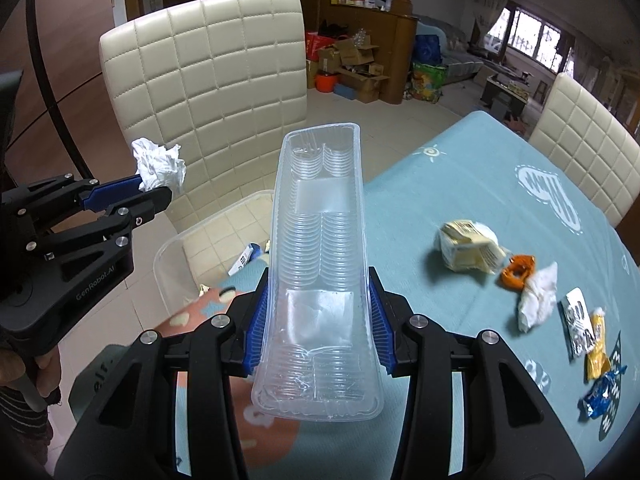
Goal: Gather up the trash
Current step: 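Carry the tissue into the bin and open the left tool while the right tool carries the tray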
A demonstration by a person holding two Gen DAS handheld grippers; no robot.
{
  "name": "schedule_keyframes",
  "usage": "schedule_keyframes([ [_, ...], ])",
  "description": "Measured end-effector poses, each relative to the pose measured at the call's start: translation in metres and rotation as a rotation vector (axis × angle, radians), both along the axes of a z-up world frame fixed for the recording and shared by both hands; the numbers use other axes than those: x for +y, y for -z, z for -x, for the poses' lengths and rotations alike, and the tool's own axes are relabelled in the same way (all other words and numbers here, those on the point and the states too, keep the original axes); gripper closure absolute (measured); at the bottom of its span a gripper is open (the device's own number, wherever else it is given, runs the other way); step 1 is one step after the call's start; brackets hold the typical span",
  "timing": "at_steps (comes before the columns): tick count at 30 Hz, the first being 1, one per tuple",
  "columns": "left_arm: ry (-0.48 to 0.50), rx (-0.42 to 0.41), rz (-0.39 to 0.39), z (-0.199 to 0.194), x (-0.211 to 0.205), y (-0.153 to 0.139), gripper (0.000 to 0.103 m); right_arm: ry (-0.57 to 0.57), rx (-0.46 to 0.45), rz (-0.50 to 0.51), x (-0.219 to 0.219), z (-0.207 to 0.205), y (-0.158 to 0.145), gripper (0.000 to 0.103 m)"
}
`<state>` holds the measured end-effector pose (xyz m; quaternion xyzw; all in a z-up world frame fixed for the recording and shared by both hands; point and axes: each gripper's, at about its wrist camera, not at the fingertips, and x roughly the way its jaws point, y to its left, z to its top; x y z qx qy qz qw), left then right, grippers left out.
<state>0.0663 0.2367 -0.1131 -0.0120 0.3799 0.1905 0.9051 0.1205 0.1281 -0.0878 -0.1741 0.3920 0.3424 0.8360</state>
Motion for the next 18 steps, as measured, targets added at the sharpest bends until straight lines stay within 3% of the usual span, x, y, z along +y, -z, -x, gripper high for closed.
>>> schedule_keyframes([
  [15,-0.012,0.025,-0.010,-0.014,0.013,0.012,0.077,-0.015,0.032,0.001,0.011,-0.014,0.013,0.057],
  [16,-0.010,0.030,-0.003,-0.015,0.014,0.013,0.073,-0.014,0.032,0.000,0.011,-0.014,0.013,0.057],
  [18,-0.028,0.037,0.011,-0.017,0.017,0.014,0.033,-0.011,0.033,-0.004,0.011,-0.015,0.012,0.056],
])
